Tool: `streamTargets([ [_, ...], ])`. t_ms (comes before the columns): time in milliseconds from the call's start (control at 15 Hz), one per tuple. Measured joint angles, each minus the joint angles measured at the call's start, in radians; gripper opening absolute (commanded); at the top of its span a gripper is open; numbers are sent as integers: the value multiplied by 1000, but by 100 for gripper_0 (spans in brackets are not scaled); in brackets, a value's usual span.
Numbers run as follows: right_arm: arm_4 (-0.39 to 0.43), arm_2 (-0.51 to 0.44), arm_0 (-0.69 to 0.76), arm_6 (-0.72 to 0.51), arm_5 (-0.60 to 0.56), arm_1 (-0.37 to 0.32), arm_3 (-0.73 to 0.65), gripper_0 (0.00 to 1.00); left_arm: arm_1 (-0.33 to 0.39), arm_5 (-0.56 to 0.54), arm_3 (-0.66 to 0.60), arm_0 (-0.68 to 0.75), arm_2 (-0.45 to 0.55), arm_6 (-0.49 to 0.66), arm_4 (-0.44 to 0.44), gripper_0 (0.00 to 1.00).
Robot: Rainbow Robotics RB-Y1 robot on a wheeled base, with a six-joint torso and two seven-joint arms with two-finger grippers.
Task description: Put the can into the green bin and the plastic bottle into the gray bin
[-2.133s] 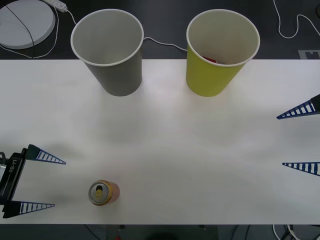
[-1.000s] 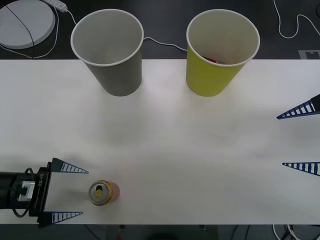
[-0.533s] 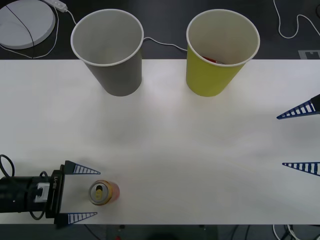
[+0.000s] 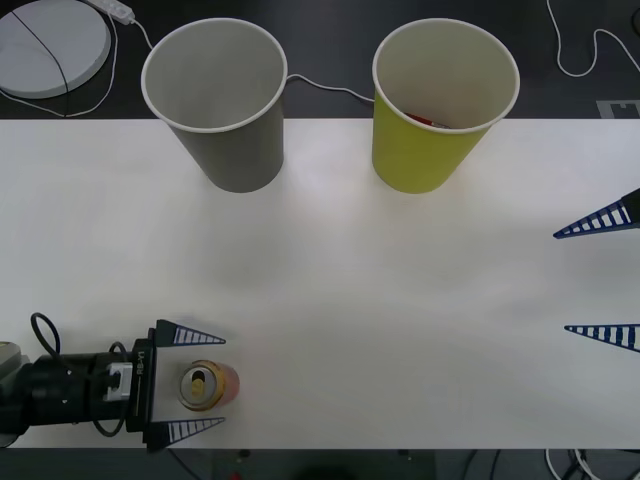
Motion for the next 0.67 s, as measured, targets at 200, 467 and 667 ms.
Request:
streamTargets([
  [200,0,0,0,0,0,0,0,100,-29,0,26,-9,0,-2,-3,100],
  [467,0,0,0,0,0,0,0,100,-49,0,44,-21,0,-9,-10,88],
  [667,0,0,0,0,0,0,0,100,-52,0,44,-21,0,-5,-10,0],
])
